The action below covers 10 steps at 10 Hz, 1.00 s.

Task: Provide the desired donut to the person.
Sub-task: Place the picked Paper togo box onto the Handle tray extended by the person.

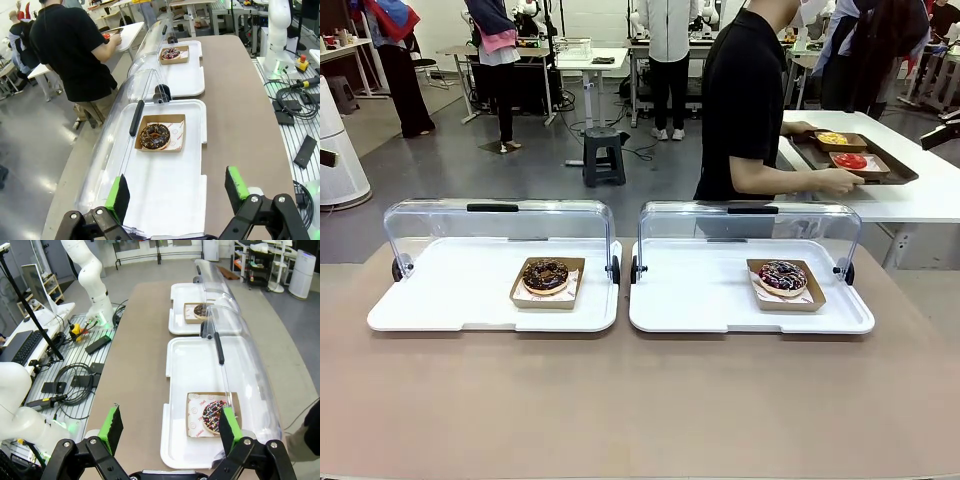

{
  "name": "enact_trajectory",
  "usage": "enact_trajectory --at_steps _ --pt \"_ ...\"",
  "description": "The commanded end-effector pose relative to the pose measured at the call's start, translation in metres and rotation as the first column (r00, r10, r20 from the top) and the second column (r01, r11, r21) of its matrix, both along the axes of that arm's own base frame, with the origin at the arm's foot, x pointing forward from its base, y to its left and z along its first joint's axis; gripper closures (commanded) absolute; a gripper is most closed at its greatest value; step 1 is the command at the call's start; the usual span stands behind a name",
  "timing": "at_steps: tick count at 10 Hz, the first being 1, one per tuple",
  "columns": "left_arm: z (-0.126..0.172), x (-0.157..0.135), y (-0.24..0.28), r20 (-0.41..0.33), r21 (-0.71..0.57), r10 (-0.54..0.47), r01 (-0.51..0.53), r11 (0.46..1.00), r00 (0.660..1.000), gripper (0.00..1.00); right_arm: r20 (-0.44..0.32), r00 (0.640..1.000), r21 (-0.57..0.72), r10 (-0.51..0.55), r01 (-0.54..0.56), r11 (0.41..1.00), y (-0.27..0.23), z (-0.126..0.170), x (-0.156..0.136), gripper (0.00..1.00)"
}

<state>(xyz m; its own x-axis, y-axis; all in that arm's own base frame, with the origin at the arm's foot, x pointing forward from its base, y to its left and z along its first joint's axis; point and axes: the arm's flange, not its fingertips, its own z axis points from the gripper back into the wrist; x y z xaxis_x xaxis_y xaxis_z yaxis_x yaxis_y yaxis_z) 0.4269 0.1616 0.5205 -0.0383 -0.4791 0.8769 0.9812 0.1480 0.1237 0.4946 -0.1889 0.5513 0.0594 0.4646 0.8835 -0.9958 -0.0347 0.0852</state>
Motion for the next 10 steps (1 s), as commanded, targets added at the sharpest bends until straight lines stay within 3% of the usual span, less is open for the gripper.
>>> enact_trajectory --at_steps 1,10 --pt "0.0017 0.0000 0.0006 0.005 -0.001 0.000 0.000 1.000 1.000 0.00 -0.006 1.000 0.000 0.002 -0.002 1.000 0.0019 0.0000 -0.0008 0.00" --pt "0.0017 0.0000 0.0006 0.005 -0.001 0.000 0.000 1.000 1.000 0.00 -0.006 1.000 0.000 0.002 -0.002 1.000 0.0019 0.0000 -0.0008 0.00"
